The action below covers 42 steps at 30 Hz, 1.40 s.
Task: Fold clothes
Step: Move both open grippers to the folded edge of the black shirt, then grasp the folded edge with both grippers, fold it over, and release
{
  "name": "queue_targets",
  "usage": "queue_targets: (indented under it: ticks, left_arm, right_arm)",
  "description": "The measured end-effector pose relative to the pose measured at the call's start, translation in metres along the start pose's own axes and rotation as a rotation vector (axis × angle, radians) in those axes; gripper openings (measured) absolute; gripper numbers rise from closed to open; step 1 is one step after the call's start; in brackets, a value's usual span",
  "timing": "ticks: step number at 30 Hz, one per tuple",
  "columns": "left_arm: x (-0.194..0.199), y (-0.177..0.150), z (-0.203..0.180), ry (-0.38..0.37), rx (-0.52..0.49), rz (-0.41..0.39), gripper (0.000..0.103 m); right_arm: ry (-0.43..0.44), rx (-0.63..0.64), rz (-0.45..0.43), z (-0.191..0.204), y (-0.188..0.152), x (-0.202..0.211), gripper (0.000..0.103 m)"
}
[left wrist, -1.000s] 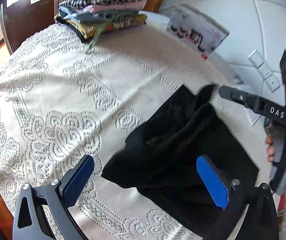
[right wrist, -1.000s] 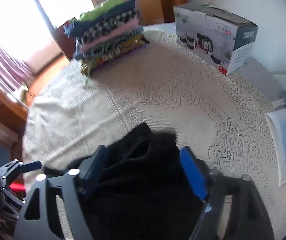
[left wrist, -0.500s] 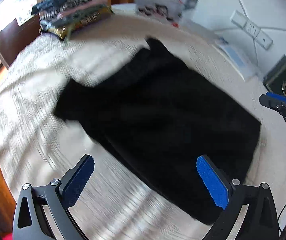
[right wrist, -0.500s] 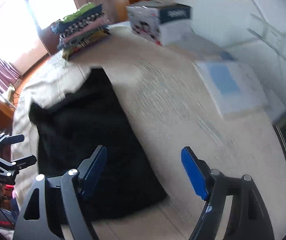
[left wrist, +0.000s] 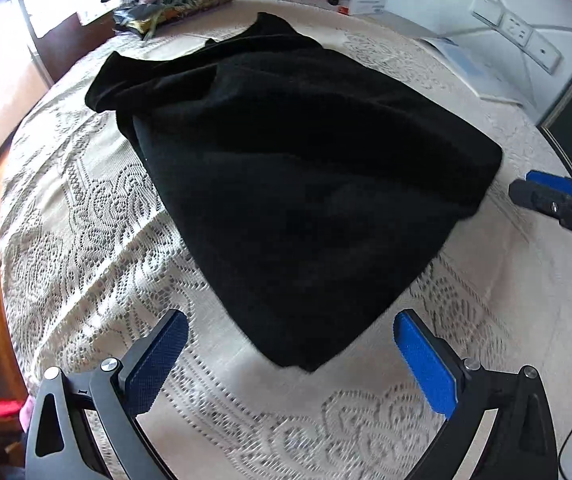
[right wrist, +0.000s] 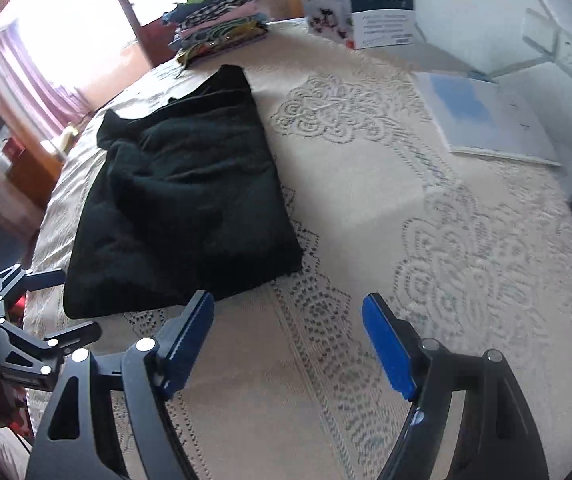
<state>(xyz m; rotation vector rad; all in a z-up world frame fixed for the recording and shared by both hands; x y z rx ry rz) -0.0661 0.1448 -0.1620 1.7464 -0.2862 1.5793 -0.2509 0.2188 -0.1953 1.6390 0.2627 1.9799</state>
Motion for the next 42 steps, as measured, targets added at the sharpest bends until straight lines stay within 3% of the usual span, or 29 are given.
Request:
queue_targets:
  ticks: [4, 11, 12, 13, 14, 15, 17, 20, 24, 28, 32, 35, 42]
  left_arm:
    - [-0.014, 0.002, 0.002, 0.01, 0.078, 0.0, 0.103]
    - [-0.016, 0.002, -0.001, 0.033, 0.092, -0.052, 0.103]
    - [-0.016, 0.002, -0.001, 0.03, 0.089, -0.048, 0.101]
    - [-0.016, 0.001, -0.001, 0.027, 0.086, -0.045, 0.097]
    - [-0.012, 0.001, 0.0, 0.017, 0.08, -0.043, 0.082]
    - [-0.006, -0.004, 0.003, 0.01, 0.07, -0.041, 0.057]
    - [0.007, -0.015, 0.01, -0.004, 0.048, -0.036, 0.037]
    - [0.027, -0.032, 0.021, -0.025, 0.016, -0.03, 0.028]
    - [0.053, -0.054, 0.035, -0.053, -0.028, -0.021, 0.028]
    - [0.079, -0.077, 0.049, -0.081, -0.072, -0.012, 0.028]
    - [0.099, -0.092, 0.062, -0.111, -0.109, -0.009, 0.028]
    - [0.097, -0.082, 0.066, -0.14, -0.12, -0.025, 0.028]
    - [0.1, 0.011, 0.083, -0.171, -0.135, -0.132, 0.028]
  right_arm:
    - [0.037, 0.066, -0.011, 0.001, 0.009, -0.014, 0.077]
    - [0.094, 0.14, -0.041, 0.0, 0.018, -0.038, 0.078]
    - [0.082, 0.144, -0.042, 0.0, 0.018, -0.038, 0.077]
    - [0.065, 0.149, -0.043, 0.001, 0.018, -0.038, 0.063]
    - [0.057, 0.152, -0.04, 0.001, 0.016, -0.036, 0.03]
    - [0.07, 0.146, -0.031, 0.003, 0.014, -0.033, 0.017]
    - [0.079, 0.13, -0.035, 0.013, 0.01, -0.022, 0.01]
    - [0.085, 0.108, -0.046, 0.028, 0.003, -0.003, 0.009]
    - [0.146, 0.044, -0.036, 0.051, -0.019, 0.033, 0.009]
    - [0.201, -0.012, 0.034, 0.078, -0.068, 0.058, 0.009]
    - [0.185, -0.022, 0.077, 0.099, -0.1, 0.062, 0.009]
    - [0.171, -0.049, 0.054, 0.105, -0.089, 0.067, 0.008]
    - [0.141, -0.067, -0.07, 0.115, -0.003, 0.081, 0.007]
Point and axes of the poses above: each gripper's, at about its wrist camera, not at the fingertips, and x roughly against the way its jaws point, z to its left, y to its top, the point moved 4 cm from there along -x, roughly the way its jaws point, and after that the axes turned 6 degrees about -x, right-handed, at the moved point
